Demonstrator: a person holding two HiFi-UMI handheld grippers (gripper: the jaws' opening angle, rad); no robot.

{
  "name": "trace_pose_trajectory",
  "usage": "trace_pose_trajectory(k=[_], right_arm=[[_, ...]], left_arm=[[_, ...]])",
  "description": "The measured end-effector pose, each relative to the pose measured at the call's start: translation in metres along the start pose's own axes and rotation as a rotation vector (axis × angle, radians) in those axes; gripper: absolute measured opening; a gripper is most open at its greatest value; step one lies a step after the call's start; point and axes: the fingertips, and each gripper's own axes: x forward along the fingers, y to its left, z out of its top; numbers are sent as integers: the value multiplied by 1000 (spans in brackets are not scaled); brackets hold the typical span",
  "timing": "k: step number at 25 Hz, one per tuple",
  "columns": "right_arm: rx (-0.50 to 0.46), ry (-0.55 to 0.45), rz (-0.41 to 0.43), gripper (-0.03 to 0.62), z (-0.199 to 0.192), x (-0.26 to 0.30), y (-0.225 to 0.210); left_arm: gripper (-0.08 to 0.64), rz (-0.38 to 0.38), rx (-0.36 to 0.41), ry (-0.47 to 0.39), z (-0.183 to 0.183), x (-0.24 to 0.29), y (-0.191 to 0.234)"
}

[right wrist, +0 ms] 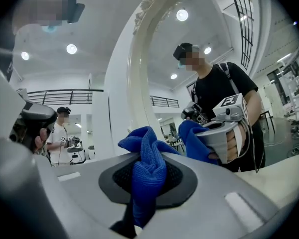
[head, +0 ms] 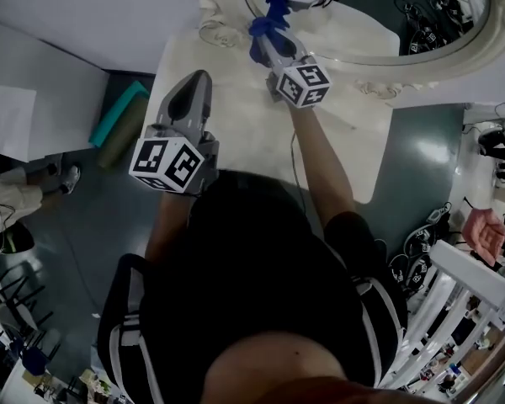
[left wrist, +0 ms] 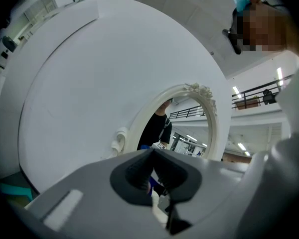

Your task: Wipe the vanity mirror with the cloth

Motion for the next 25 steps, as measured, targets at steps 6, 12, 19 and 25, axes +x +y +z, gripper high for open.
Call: trace_pose_trajectory(k=[6, 12, 19, 25], right_arm=[[65, -53, -47, 46, 17, -31, 7], [75, -95, -155, 46, 28, -76, 4], [29, -124, -328, 46, 45, -137, -15], [22, -133, -421, 48, 48, -187, -31]], left_arm=[[11, -40, 21, -8, 7, 8, -19], [11, -80, 53, -5, 5, 22, -36], [12, -154, 63, 42, -10, 37, -65], [11, -199, 91, 73, -37, 54, -94]])
